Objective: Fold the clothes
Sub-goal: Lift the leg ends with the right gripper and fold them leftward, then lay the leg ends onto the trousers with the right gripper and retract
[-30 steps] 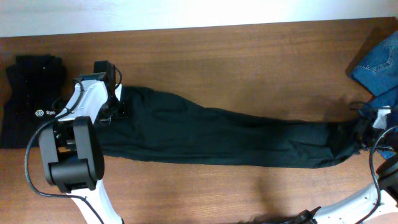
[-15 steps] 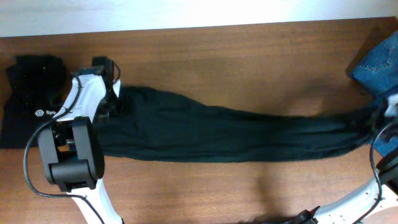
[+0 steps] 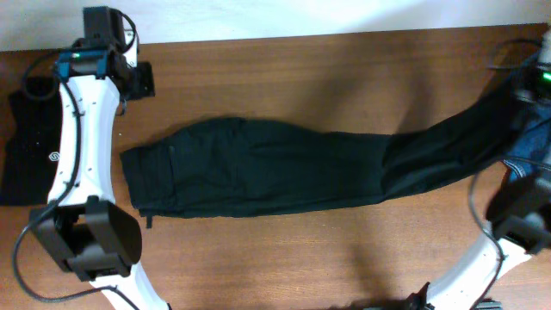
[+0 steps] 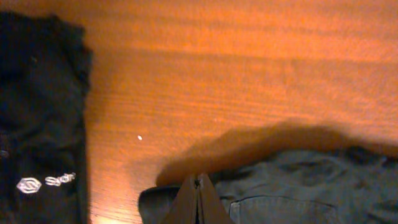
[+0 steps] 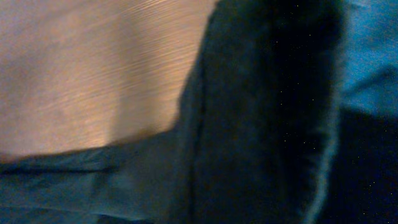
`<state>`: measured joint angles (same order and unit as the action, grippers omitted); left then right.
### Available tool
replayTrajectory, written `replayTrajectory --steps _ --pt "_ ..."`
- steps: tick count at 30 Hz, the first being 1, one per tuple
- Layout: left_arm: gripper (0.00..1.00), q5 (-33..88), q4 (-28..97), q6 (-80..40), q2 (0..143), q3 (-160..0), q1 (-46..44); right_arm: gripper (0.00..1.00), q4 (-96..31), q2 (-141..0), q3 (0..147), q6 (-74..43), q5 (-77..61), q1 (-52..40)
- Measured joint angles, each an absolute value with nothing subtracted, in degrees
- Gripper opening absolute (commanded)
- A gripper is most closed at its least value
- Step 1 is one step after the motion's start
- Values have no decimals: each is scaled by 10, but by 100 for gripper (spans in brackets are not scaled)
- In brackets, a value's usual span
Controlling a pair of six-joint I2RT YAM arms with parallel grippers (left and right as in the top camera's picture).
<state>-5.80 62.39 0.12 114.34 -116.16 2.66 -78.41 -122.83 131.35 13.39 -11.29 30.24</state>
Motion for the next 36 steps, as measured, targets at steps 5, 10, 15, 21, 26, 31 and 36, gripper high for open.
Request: replayTrajectory --steps 5,10,15,21,26,31,36 --pt "0 -58 626 1 1118 -1166 27 4 -783 -1228 1313 96 -36 164" --pt "0 -58 628 1 1107 -1166 27 4 -801 -1228 1313 70 9 41" --pt "0 -58 628 1 1106 -1166 27 4 -809 -1228 1313 49 24 -53" --pt "0 -58 628 1 1104 -1166 34 4 -816 -1228 1308 12 31 -136" --pt "0 -43 614 1 1080 -1166 60 4 -801 -1228 1286 -51 32 -190" --pt "1 -34 602 1 1025 -1168 90 4 -763 -1229 1272 -109 32 -247" --pt "1 -34 601 1 983 -1174 104 4 -696 -1229 1272 -147 35 -317"
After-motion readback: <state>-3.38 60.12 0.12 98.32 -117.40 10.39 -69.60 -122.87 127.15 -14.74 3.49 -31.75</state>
